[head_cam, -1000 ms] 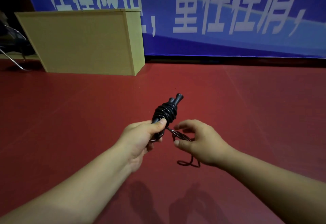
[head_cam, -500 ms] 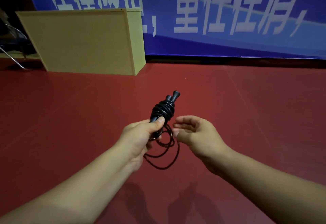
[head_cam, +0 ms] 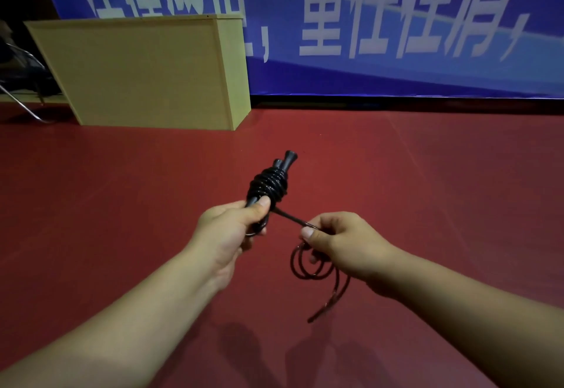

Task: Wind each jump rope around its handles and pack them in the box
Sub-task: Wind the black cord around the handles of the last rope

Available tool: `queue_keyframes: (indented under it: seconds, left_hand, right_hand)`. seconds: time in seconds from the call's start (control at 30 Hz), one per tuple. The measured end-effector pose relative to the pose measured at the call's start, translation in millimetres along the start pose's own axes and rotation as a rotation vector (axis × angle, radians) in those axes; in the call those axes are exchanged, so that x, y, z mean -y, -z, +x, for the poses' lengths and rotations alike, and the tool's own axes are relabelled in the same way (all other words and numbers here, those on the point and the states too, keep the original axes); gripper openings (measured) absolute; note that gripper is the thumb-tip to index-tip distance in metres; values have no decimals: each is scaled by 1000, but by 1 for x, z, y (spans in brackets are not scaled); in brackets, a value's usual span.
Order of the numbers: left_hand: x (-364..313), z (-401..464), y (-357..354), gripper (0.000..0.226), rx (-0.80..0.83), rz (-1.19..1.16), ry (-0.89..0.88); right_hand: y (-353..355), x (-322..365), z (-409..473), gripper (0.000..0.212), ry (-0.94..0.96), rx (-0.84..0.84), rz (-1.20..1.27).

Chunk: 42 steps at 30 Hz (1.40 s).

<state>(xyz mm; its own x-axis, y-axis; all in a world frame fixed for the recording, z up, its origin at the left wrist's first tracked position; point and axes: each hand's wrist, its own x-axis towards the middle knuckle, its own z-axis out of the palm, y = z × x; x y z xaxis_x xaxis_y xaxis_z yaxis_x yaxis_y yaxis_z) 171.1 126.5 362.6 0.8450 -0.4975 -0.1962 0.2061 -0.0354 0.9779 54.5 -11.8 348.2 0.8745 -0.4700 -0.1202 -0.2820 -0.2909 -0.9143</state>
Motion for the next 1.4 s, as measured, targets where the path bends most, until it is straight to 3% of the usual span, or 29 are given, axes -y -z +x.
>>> queue_keyframes:
  seconds: [0.17, 0.27, 0.47, 0.63, 0.83, 0.97, 1.1, 1.27, 1.4]
  left_hand:
    - [5, 6, 13, 7, -35, 223, -49]
    - [10, 8, 16, 9, -20, 395, -115]
    - [17, 12, 14, 7, -27, 764, -262]
    - [14, 9, 10, 17, 29, 1115, -274]
    - [14, 0, 6, 20, 360, 1368, -254]
    - [9, -5, 4, 18, 558, 1342, -325]
    - [5, -11, 5, 9, 757, 1098, -219]
    - [5, -17, 4, 10, 899, 926, -116]
    - [4, -22, 2, 6, 999, 792, -41]
  right_hand:
    - [10, 6, -4, 13, -174, 184, -17]
    - [18, 6, -4, 18, -182, 183, -46]
    - [16, 14, -10, 22, -170, 363, 7]
    - [15, 14, -12, 20, -43, 299, -68]
    - [22, 10, -10, 22, 316, 133, -634]
    - [31, 4, -4, 15, 369, 40, -721]
    - [42, 7, -2, 25, 285, 15, -587]
    - [51, 3, -4, 22, 106, 211, -246]
    - [57, 2, -7, 11, 73, 323, -143]
